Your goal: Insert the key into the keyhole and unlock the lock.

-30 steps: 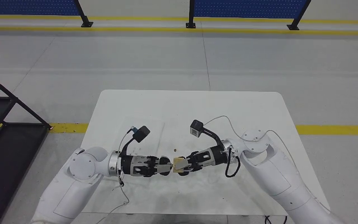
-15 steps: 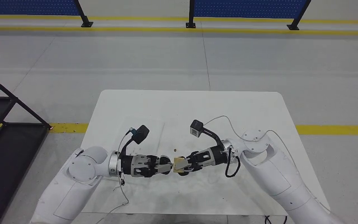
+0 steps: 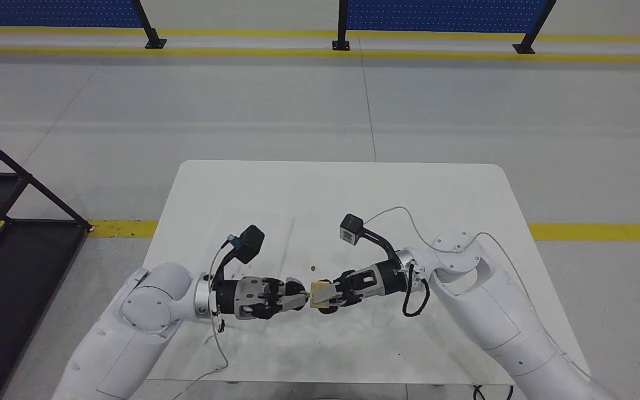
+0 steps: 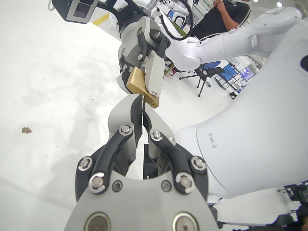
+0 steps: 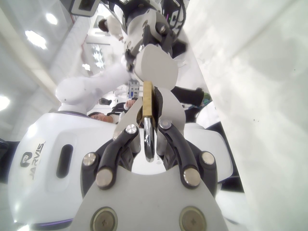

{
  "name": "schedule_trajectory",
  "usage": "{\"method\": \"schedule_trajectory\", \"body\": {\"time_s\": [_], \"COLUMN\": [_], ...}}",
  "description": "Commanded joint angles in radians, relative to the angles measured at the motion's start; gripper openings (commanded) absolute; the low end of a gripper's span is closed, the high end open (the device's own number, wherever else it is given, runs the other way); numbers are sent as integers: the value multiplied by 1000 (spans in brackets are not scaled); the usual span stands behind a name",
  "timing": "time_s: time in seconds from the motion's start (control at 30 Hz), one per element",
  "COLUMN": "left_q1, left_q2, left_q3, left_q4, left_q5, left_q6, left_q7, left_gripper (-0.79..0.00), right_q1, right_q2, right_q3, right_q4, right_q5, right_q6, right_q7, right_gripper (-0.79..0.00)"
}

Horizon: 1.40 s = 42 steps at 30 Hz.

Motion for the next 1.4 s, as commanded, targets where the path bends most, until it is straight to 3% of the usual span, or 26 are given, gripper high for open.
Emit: {"method": "schedule_trajectory", "body": {"time_s": [0.0, 0.83, 1.37], "left_q1": [2, 62, 120], "left_q2": [3, 16, 11], "left_q3": [-2, -34, -64], "left_q4": [-3, -64, -126], "left_q5": [13, 218, 469], "left_q6": [-9, -110, -128], "left_q7": [9, 177, 368], "left_gripper": [-785, -785, -785], "right_q1": [0, 0, 0], "right_q2": [0, 0, 0], "right_q3": [0, 0, 0], "right_q4": [0, 0, 0], "right_q5": [0, 0, 0], "right_q6": [0, 0, 0], "right_q7": [0, 0, 0], "right_gripper": [-785, -785, -785]}}
